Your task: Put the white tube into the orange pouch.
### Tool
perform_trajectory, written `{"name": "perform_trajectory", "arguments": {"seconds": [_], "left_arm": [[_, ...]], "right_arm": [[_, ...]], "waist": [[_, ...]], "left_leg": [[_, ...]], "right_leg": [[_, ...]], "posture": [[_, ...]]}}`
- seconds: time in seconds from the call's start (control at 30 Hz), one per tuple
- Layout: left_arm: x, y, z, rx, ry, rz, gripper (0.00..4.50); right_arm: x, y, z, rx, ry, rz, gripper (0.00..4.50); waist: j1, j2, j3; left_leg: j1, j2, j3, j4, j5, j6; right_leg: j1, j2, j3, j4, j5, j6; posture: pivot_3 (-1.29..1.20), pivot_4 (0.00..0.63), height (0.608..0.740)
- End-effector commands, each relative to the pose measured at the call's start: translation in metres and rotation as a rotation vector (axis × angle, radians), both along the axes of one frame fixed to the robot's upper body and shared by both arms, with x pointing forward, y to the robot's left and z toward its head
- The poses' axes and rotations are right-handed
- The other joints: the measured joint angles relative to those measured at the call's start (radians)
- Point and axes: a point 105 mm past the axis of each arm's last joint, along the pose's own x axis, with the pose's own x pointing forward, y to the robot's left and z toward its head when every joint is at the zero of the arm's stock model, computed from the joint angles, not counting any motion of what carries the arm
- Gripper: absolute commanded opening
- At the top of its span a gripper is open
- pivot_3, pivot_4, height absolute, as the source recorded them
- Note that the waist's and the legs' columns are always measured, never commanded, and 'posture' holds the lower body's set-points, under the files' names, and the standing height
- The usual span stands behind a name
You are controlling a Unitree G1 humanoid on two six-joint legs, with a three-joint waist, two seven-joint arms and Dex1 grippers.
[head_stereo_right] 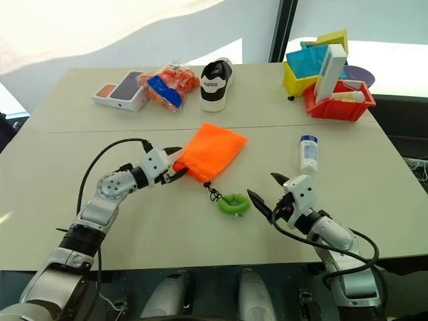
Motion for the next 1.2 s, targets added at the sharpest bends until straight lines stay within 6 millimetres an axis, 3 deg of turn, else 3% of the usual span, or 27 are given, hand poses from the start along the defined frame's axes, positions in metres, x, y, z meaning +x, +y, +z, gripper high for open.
{"name": "perform_trajectory", "arguments": {"seconds": [0.03,0.1,0.2,0.4,0.53,0.67,0.87,1.13,1.2], "left_arm": [[-0.002,0.002,0.009,-0.010,-0.036,-0.021,1.05],[-0.003,0.002,0.008,-0.009,-0.035,-0.024,0.02],[-0.003,0.004,0.007,-0.005,-0.036,-0.018,0.02],[-0.006,0.010,0.013,-0.051,-0.027,0.014,0.02],[-0.019,0.015,0.020,-0.106,-0.006,0.035,0.02],[-0.031,0.017,0.019,-0.127,0.030,0.051,0.02],[-0.043,0.010,0.016,-0.132,0.077,0.053,0.02],[-0.038,0.006,0.014,-0.128,0.090,0.061,0.02],[-0.038,0.005,0.012,-0.124,0.095,0.061,0.00]], "right_arm": [[0.000,-0.007,0.011,-0.002,-0.051,-0.033,4.50],[0.001,-0.010,0.011,0.002,-0.053,-0.047,4.50],[0.004,-0.015,0.015,0.010,-0.073,-0.083,4.50],[0.028,-0.047,0.020,-0.006,-0.106,-0.287,4.50],[0.045,-0.080,0.014,-0.059,-0.089,-0.476,4.50],[0.058,-0.100,0.011,-0.061,-0.084,-0.609,4.50],[0.077,-0.110,0.002,0.020,-0.035,-0.708,4.50],[0.084,-0.112,-0.002,0.082,-0.015,-0.726,4.50],[0.084,-0.112,-0.001,0.090,-0.025,-0.726,3.98]], "waist": [[0.001,0.000,0.000],[0.001,0.000,0.000],[0.000,0.000,0.000],[-0.001,0.000,0.000],[-0.001,0.000,0.000],[-0.003,0.000,0.000],[-0.003,0.001,0.000],[-0.002,0.001,0.000],[-0.003,0.001,0.000]], "left_leg": [[0.000,0.000,0.000,0.000,0.000,0.000],[0.000,0.000,0.000,0.000,0.000,0.000],[0.000,0.000,0.000,0.000,0.000,0.000],[0.000,0.000,0.000,0.000,0.000,0.000],[0.000,0.000,0.000,0.000,0.000,0.000],[0.001,0.000,0.000,0.000,0.000,0.000],[0.001,0.000,0.000,0.000,0.000,0.000],[0.001,0.000,0.001,0.000,0.000,0.000],[0.001,0.000,0.001,0.000,0.000,0.000]], "right_leg": [[0.000,0.000,0.000,0.000,0.000,0.000],[0.000,0.000,0.000,0.000,0.000,0.000],[0.000,0.000,0.000,0.000,0.000,0.000],[0.000,0.000,0.000,0.001,0.000,0.000],[0.000,0.000,0.000,0.001,0.000,0.000],[0.000,0.000,0.000,0.002,0.000,-0.001],[0.000,0.000,0.001,0.002,0.000,-0.001],[0.000,0.000,0.001,0.002,0.001,0.000],[0.000,0.000,0.001,0.002,0.001,-0.001]], "posture": [[0.00,0.150,0.740],[0.00,0.150,0.740],[0.00,0.150,0.740],[0.00,0.150,0.740],[0.00,0.150,0.740],[0.00,0.150,0.740],[0.00,0.150,0.740],[0.00,0.150,0.740],[0.00,0.150,0.740]]}}
